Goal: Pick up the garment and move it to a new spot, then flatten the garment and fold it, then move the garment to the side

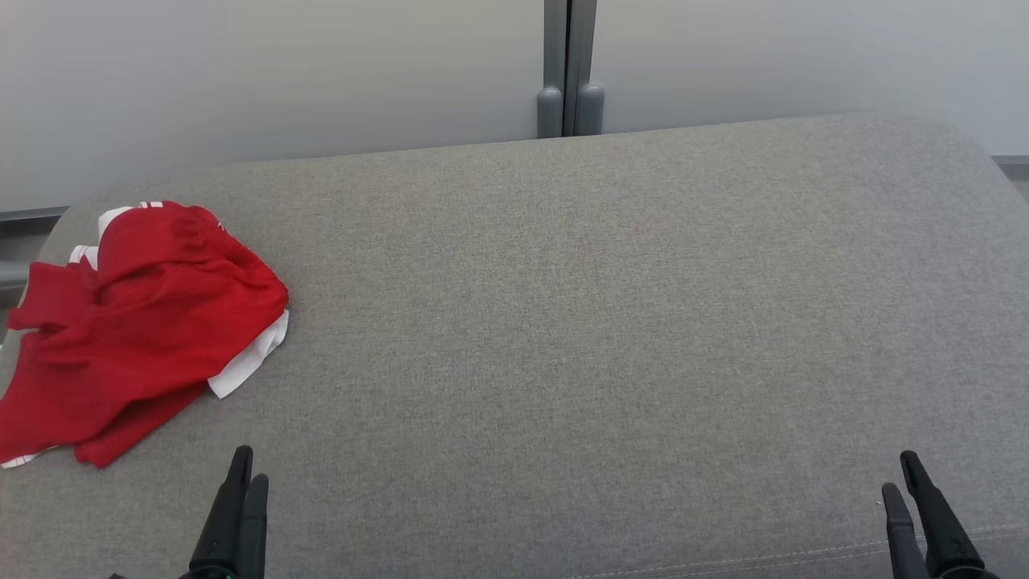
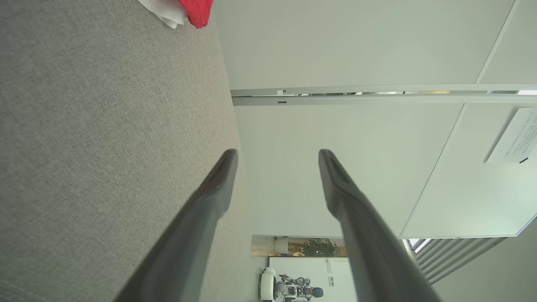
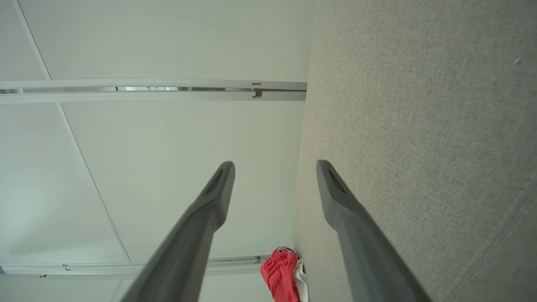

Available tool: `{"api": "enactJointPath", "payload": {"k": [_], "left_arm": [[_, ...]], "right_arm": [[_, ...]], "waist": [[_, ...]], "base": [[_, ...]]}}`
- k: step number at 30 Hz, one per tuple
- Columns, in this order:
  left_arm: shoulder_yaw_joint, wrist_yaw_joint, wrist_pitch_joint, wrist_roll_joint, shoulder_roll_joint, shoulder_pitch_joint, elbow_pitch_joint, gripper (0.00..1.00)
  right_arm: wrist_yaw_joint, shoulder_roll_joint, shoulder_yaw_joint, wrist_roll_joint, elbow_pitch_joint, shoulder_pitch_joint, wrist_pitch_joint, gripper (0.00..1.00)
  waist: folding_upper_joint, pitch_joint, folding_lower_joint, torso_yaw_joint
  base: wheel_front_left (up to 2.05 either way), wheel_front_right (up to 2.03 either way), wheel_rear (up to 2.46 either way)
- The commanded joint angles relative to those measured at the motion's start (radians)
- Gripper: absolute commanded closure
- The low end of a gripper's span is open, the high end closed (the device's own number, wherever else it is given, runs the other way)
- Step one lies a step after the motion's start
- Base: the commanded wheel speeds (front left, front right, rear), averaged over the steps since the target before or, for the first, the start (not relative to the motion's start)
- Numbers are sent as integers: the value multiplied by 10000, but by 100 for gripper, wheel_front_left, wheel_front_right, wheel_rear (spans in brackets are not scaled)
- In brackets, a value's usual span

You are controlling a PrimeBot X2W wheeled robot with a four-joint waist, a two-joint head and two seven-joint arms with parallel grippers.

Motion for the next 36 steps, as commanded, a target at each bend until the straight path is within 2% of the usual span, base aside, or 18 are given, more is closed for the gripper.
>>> {"api": "enactJointPath", "payload": {"k": [1,10,11,12,24,30,36], "left_arm": [[-29,-1,-103,117,61,-339,-88,0],[-369,0,-674,1378,426,-957,-25,0],[-312,1,-776,1864,442,-1113,-53,0],[-312,1,-776,1864,442,-1113,-53,0],[-255,15,-1316,5177,697,-2103,-65,0],[-454,204,-1565,6641,907,-2390,101,0],[-875,644,-1826,8256,1112,-2349,337,0]], "right_arm": [[1,-141,2,-229,-48,-264,-113,0],[1,-625,141,-1900,261,-1126,-476,0],[1,-739,126,-2534,261,-1366,-549,0],[1,-739,126,-2534,261,-1366,-549,0],[2,-1540,473,-5976,242,-2809,-938,0],[2,-1764,755,-7362,395,-3275,-1115,0],[3,-1621,954,-8694,730,-3335,-1244,0]], "waist": [[0,1,0,3],[0,10,0,7],[0,9,0,15],[0,9,0,15],[0,1,0,87],[0,-48,0,107],[0,-79,0,107]], "base": [[0,0,0],[0,0,0],[0,0,0],[0,0,0],[0,0,0],[0,0,0],[0,0,0]]}}
